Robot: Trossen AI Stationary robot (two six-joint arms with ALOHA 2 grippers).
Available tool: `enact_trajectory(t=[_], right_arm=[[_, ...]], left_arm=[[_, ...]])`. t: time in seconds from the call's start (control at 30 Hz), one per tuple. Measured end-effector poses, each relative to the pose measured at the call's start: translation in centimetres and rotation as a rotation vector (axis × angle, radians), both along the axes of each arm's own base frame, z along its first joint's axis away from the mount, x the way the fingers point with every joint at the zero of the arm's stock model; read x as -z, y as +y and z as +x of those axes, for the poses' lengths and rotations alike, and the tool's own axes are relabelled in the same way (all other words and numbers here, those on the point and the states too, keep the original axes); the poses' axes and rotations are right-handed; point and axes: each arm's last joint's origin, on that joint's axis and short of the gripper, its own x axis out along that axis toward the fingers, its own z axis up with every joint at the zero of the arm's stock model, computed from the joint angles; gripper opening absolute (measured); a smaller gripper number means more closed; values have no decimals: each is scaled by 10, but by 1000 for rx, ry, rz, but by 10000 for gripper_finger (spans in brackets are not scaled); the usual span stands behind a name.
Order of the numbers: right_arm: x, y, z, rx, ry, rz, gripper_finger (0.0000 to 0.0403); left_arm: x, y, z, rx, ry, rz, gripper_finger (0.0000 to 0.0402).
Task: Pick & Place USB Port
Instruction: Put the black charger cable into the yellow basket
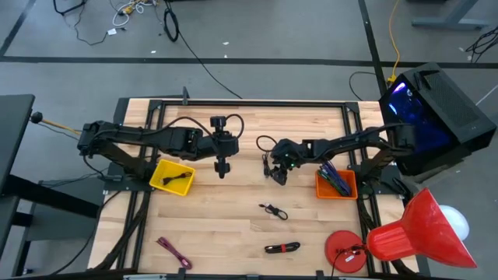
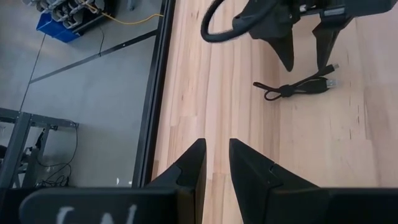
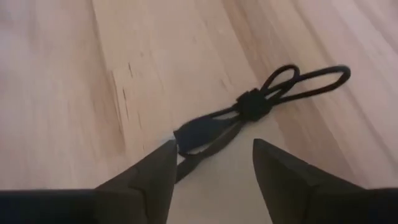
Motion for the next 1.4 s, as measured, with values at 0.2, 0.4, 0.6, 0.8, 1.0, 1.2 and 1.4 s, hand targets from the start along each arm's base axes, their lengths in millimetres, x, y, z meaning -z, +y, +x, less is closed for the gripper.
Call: enact_trajectory(t=[0.2,0.4,0.6,0.8,1.0,1.2,1.4], right_arm=[[11,1,5,-5,10,13,201],[17,2,7,-1,13,38,184],[24,7,9,-16,32,38,112],[26,8,10,-58,25,37,15],[25,8,12,-85,0,54,4],[20,5,12,-84,-22,44,1],[-10,-5,6,-67,-120,-2,0]], left_arm=[[0,0,0,0,0,0,76],[0,0,0,0,1,0,76],[0,0,0,0,1,0,76],[0,0,0,0,1,0,76],[0,0,0,1,1,0,76],[0,0,0,1,1,0,76],[0,0,0,-11,-9,-12,76]])
